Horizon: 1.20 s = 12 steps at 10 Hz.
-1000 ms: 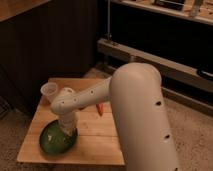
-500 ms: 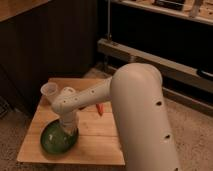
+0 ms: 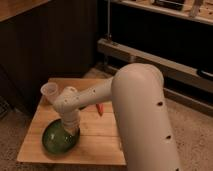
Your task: Push the ceramic bowl across the table
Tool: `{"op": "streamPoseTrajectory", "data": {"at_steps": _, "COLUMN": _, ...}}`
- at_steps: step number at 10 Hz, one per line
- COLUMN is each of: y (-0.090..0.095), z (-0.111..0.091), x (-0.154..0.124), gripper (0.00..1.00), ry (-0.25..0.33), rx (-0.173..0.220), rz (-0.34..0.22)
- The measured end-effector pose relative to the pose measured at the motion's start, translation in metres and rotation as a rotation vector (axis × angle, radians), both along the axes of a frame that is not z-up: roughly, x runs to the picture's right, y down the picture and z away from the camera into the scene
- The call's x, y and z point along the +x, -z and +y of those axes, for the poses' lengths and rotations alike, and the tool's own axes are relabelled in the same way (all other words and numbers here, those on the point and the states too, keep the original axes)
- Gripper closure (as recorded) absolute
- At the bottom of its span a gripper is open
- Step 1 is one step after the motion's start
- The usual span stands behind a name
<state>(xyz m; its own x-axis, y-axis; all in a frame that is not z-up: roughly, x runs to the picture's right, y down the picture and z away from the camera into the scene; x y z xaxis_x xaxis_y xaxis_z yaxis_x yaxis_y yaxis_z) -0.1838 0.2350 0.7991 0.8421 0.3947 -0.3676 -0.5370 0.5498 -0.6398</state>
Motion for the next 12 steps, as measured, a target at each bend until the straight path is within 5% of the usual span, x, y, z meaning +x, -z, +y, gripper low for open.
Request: {"op": "streamPoseTrajectory", "data": {"at_steps": 12, "y": -0.003, "z": 0.001, "x": 0.019, "gripper": 0.91, "ry": 0.001, "rx": -0.041, "rz": 0.03}}
